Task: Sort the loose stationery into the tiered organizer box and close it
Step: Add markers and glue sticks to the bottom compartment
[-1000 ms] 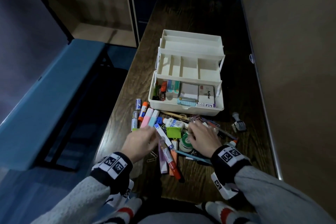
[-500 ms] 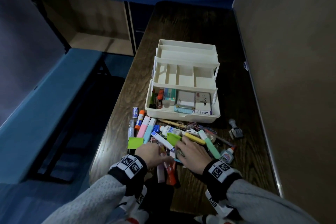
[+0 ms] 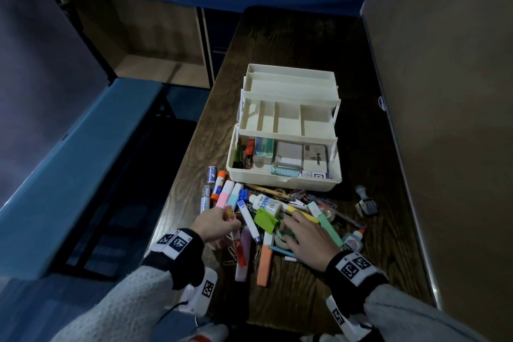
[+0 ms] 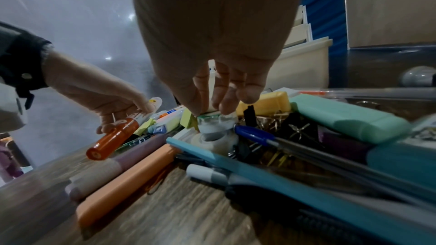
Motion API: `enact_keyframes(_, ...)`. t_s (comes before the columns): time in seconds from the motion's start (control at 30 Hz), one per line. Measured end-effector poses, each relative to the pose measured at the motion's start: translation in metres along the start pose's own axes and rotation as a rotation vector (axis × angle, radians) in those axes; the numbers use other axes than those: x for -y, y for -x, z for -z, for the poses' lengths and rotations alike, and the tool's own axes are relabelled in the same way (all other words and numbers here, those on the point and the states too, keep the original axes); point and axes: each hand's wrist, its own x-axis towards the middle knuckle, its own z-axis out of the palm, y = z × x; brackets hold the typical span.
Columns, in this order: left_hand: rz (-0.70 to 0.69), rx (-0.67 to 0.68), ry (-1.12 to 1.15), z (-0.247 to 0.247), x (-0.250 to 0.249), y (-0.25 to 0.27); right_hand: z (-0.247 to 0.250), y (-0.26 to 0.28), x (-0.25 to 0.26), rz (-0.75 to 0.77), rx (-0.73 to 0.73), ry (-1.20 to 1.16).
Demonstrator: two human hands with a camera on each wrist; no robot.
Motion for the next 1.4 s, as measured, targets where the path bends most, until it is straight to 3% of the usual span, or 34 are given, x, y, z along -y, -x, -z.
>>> enact_keyframes(0.33, 0.025, 0.078, 0.168, 0.014, 0.020, 0.005, 0.007, -0.002, -0.018, -0.023, -0.061, -0.031)
enact_keyframes(0.47, 0.020, 0.078, 0.136, 0.016, 0.026, 0.004, 0.018, -0.003, -0.028, -0.095, -0.141, -0.049)
enact_keyframes(0.63, -0.009, 0.104, 0.138, 0.012, 0.019, 0.003, 0.026, -0.003, -0.038, -0.164, -0.206, -0.091)
enact_keyframes(0.9, -0.077, 0.139, 0.148, 0.005, 0.000, 0.013, 0.020, 0.005, -0.042, -0.153, -0.197, -0.089)
enact_keyframes(1.07, -0.101, -0.053, -0.092, -0.003, -0.001, 0.011, 0.024, 0.016, -0.058, -0.266, -0.297, -0.120)
enact_keyframes(1.4, -0.114, -0.315, 0.053, 0.018, 0.022, 0.003, 0.016, 0.060, -0.098, -0.543, -0.413, -0.193)
